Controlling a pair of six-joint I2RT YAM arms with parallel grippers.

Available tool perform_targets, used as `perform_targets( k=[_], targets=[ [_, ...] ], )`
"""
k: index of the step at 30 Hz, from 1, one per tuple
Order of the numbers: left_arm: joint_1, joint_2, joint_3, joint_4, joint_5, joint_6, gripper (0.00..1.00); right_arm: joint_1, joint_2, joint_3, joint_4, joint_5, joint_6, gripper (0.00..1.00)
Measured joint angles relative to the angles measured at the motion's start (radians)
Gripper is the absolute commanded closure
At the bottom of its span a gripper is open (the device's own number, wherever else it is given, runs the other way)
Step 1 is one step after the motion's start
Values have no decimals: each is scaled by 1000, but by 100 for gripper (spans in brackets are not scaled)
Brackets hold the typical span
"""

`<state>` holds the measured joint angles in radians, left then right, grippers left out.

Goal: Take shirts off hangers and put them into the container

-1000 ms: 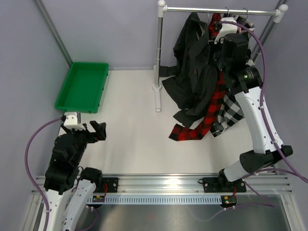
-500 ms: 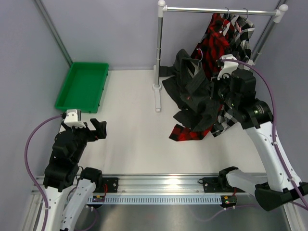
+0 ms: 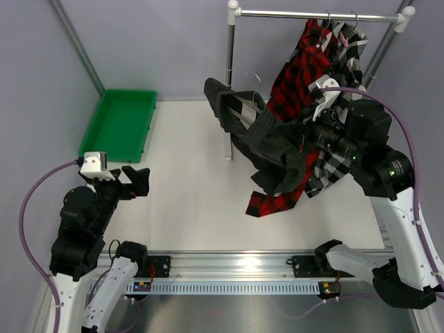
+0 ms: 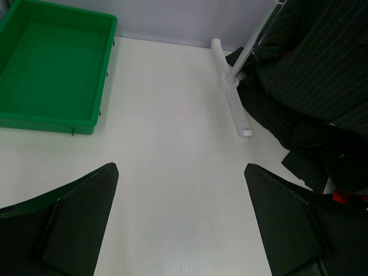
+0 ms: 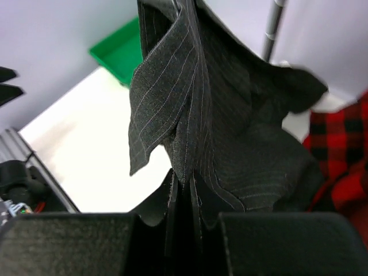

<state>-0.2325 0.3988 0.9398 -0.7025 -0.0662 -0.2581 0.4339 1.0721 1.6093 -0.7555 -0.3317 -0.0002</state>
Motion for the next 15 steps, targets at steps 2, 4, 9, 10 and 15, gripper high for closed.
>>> perform_targets(
  k=[2, 4, 9, 10, 15],
  targets=[
    [0, 7, 31, -3, 5, 3, 1, 22, 21, 58, -1, -29, 1, 100],
    [0, 13, 58, -6, 11, 5, 1, 43, 39, 111, 1, -55, 5, 100],
    [0, 44, 129, -8, 34, 8, 1, 89, 63, 178, 16, -122, 21, 100],
    [0, 52, 144, -8, 41, 9, 1, 103, 67, 180, 23, -131, 23, 100],
    [0, 88, 202, -6, 96, 11, 1, 189, 100, 150, 66, -135, 22, 100]
  ],
)
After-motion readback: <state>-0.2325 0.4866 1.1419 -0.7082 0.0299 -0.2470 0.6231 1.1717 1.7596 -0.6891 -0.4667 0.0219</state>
